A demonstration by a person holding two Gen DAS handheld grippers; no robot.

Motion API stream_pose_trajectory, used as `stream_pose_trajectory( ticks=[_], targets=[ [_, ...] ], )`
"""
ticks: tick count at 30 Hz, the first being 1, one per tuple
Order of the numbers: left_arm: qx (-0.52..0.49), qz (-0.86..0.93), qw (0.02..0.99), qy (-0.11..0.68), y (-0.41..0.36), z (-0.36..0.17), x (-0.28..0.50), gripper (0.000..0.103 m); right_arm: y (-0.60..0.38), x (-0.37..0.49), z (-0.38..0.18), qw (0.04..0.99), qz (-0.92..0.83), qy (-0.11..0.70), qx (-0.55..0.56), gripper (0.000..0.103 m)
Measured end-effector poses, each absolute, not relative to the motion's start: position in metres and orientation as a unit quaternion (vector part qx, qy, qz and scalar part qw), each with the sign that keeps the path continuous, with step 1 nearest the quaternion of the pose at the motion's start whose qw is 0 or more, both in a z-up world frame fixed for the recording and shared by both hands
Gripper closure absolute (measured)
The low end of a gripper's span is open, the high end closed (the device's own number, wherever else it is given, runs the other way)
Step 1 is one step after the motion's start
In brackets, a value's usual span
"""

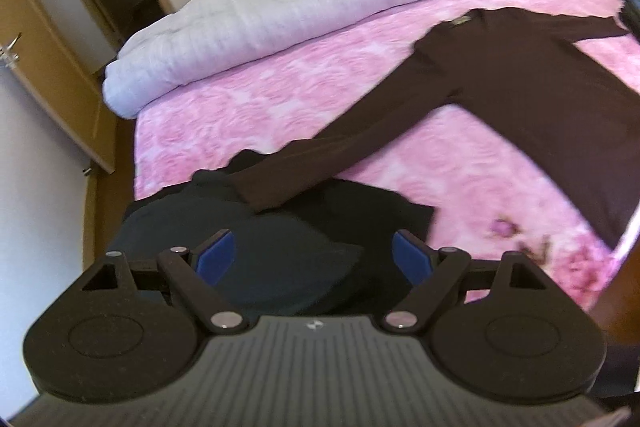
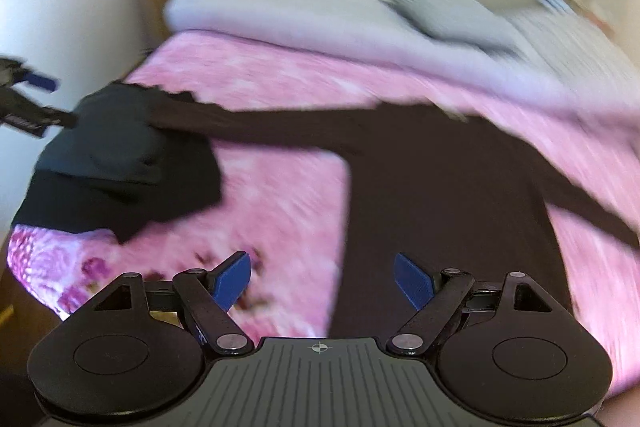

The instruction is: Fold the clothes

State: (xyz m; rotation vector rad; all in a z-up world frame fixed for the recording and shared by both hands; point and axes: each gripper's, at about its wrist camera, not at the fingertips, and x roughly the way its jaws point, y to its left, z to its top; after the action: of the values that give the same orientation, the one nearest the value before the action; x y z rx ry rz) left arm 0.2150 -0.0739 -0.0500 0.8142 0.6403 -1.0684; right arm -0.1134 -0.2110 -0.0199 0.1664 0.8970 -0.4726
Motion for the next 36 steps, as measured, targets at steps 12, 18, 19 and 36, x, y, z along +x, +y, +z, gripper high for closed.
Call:
stream_pose_trajectory(
  ticks=[12,18,19,36],
  targets=[
    [0.435,-0.498,0.71,0.241,-0.126,-0.143,0.343,0.022,-0.199,0.146,-0.149,0.905,-0.031,0.412,-0.101,0.049],
    [0.464,-0.505,0.702,0.194,-0.135,-0.177,0.374,0.022,-0.184,0.245,-0.241,0.895,0.042,0.409,-0.174,0.049],
    [0.456,-0.501,0.708,0.2,-0.134,-0.18,0.381,0.022,-0.18,0.257,-0.253,0.892,0.049,0.407,-0.19,0.049],
    [0.407,-0.485,0.735,0.242,-0.144,-0.176,0.375,0.022,-0.265,0.28,-0.225,0.94,-0.026,0.338,-0.04,0.101]
  ],
)
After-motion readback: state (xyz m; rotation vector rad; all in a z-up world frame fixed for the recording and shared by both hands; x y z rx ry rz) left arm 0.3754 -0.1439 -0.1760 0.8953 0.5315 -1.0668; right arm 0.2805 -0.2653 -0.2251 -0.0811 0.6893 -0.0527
